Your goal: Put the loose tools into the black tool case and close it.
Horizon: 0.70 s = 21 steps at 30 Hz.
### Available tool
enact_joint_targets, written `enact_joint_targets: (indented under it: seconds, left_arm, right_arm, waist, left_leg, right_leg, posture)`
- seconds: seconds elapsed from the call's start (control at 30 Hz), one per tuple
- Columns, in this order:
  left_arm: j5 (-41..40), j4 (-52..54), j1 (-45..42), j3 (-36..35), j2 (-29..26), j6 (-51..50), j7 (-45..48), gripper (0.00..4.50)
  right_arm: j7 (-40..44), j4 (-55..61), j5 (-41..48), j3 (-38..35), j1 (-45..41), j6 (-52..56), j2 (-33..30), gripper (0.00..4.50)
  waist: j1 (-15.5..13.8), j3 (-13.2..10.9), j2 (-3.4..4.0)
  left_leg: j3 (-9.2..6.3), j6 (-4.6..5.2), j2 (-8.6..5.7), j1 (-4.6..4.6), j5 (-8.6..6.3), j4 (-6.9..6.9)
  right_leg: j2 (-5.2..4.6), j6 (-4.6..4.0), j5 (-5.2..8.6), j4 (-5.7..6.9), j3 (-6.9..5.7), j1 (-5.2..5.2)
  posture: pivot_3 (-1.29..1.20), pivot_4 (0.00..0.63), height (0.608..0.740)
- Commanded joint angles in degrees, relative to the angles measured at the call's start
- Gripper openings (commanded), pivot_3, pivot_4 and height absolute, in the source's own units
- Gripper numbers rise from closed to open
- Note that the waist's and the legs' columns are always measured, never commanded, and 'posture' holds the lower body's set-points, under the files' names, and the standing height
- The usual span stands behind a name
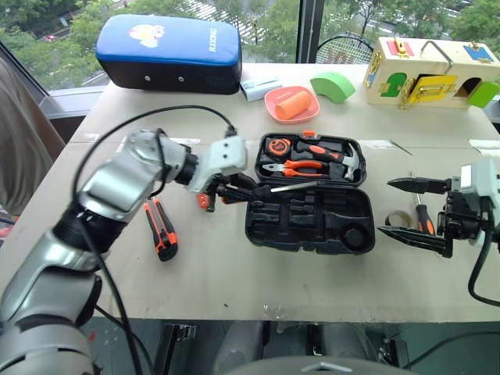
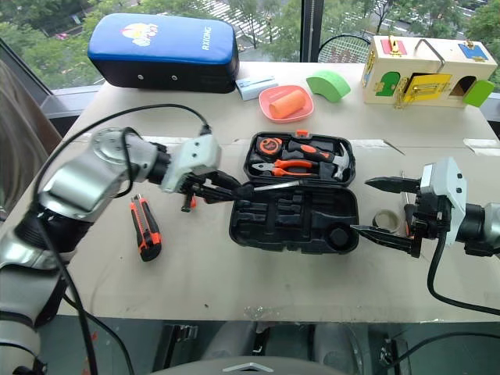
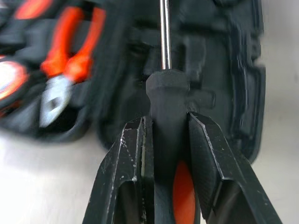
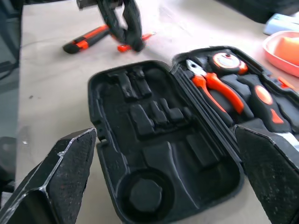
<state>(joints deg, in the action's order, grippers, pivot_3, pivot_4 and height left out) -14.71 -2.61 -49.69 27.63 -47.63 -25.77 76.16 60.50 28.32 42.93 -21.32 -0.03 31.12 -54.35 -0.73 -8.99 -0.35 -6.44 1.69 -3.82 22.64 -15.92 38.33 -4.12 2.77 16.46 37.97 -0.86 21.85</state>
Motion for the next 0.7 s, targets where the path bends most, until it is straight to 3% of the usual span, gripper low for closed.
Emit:
enact_joint_targets:
  seconds: [0.03,0.27,0.7]
  left_arm:
    - [4.9,-6.3,-4.2,2.1,4.6,6.2,3.3,0.78]
    - [11.6,-20.8,-10.4,3.2,13.6,13.1,4.6,0.78]
    - [18.1,-33.3,-15.0,1.8,21.0,16.4,4.5,0.78]
  right_arm:
    - [-1.8,2.5,0.0,-0.9,0.5,-0.1,0.6,4.50]
    - [-3.1,3.0,-0.6,-0.6,1.3,-0.7,1.1,4.50]
    - [-4.0,3.3,-2.4,-0.5,2.5,-1.9,3.1,4.50]
  waist:
    - [0.0,0.0,-0.02]
    - [0.1,-0.1,-0.10]
    - [0.3,-0.1,-0.12]
  left_leg:
    - [-0.01,0.00,0.00,0.02,0.00,0.01]
    - [-0.05,0.01,0.00,0.06,0.00,0.06]
    - [-0.06,0.02,-0.03,0.07,0.00,0.12]
  right_leg:
    - [0.02,0.01,0.00,0.01,-0.02,0.02]
    - [0.07,0.04,-0.01,0.05,-0.08,0.02]
    - [0.14,0.11,-0.05,0.09,-0.11,0.03]
  posture:
    - [0.00,0.150,0.735]
    - [0.00,0.150,0.735]
    - [0.00,0.150,0.735]
